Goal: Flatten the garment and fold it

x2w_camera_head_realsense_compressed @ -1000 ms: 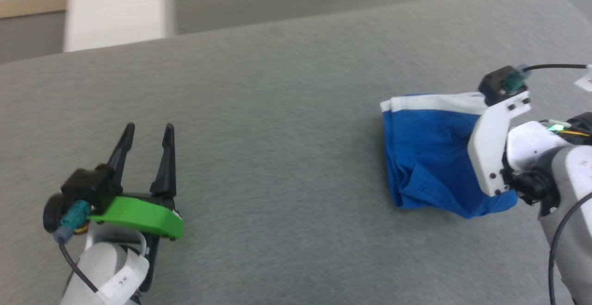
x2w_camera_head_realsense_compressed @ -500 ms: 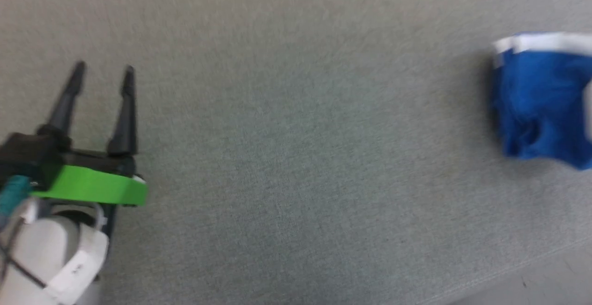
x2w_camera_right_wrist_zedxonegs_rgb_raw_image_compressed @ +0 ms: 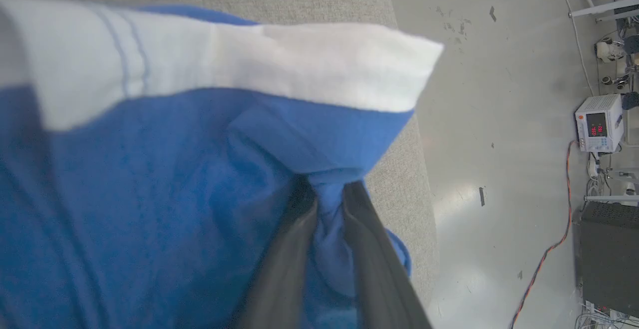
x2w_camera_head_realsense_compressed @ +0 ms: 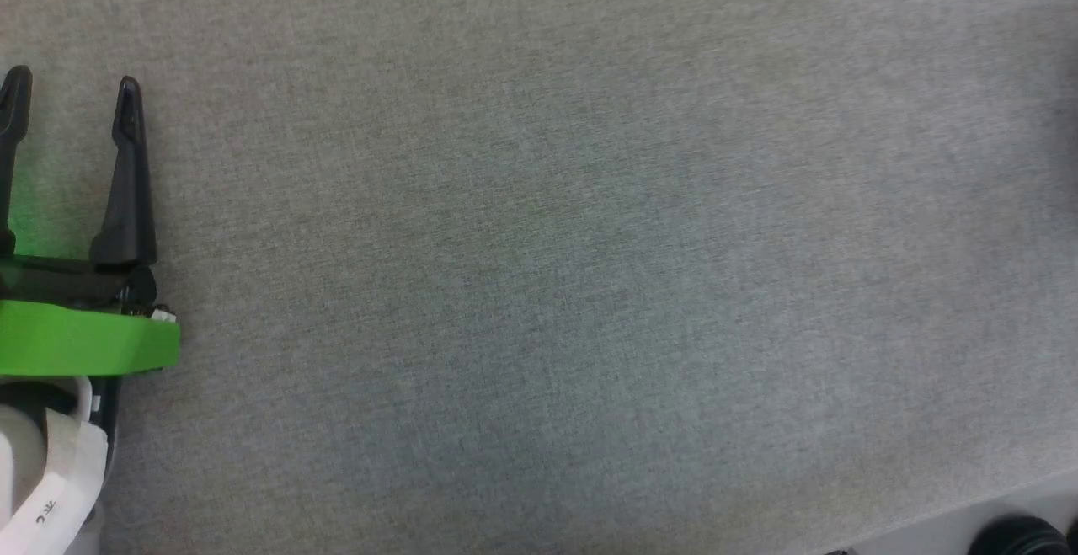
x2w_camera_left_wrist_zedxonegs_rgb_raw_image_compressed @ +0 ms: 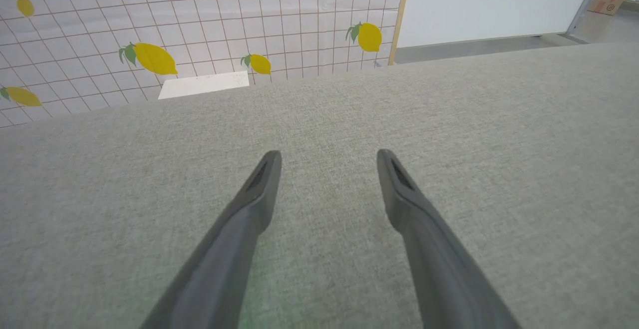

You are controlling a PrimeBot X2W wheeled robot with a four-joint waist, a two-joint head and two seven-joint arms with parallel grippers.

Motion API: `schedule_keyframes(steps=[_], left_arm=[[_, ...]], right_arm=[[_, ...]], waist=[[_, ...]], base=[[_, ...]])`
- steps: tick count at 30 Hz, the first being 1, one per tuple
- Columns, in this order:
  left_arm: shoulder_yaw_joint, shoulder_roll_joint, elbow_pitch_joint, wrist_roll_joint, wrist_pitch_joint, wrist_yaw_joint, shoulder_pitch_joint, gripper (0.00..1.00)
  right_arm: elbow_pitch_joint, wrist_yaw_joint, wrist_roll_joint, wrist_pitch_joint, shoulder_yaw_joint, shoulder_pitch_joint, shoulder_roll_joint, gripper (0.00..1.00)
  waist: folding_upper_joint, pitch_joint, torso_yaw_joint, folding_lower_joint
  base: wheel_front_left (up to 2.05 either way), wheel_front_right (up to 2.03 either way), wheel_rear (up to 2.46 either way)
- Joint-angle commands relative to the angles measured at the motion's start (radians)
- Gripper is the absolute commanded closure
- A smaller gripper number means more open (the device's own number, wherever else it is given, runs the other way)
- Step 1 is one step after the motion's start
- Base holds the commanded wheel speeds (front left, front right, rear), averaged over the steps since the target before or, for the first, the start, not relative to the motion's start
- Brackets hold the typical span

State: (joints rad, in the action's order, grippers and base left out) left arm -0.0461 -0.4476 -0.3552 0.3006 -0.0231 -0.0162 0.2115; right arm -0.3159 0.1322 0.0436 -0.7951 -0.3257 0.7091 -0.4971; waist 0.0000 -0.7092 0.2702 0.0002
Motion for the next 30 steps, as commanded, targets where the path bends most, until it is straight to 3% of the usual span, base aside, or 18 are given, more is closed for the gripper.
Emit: schedule_keyframes(steps=[1, 11, 20, 24, 30], left_arm=[[-0.005, -0.013, -0.006, 0.009, 0.006, 0.008, -0.013, 0.00], [0.011, 0.004, 0.029, 0.021, -0.012, 0.011, -0.030, 0.00], [0.061, 0.086, 0.185, 0.048, -0.100, 0.014, -0.030, 0.00], [0.083, 0.122, 0.267, 0.059, -0.136, 0.013, -0.025, 0.00], [0.090, 0.159, 0.365, 0.071, -0.178, 0.023, -0.032, 0.00]], right_arm=[[-0.001, -0.002, -0.017, 0.010, -0.015, 0.023, 0.006, 0.00], [0.056, -0.002, -0.007, 0.123, -0.056, 0.075, 0.003, 0.00], [0.191, -0.002, 0.117, 0.259, 0.059, 0.081, -0.014, 0.00], [0.234, -0.002, 0.152, 0.351, 0.106, 0.062, 0.016, 0.00], [0.283, -0.002, 0.172, 0.547, 0.168, 0.017, 0.127, 0.00]], waist=[[0.0000, -0.023, -0.004, -0.0002], [0.0000, 0.071, -0.001, -0.0002], [0.0000, 0.291, -0.059, -0.0002], [0.0000, 0.392, -0.096, -0.0002], [0.0000, 0.521, -0.144, -0.0002]], base=[[0.00, 0.00, 0.00], [0.00, 0.00, 0.00], [0.00, 0.00, 0.00], [0.00, 0.00, 0.00], [0.00, 0.00, 0.00]])
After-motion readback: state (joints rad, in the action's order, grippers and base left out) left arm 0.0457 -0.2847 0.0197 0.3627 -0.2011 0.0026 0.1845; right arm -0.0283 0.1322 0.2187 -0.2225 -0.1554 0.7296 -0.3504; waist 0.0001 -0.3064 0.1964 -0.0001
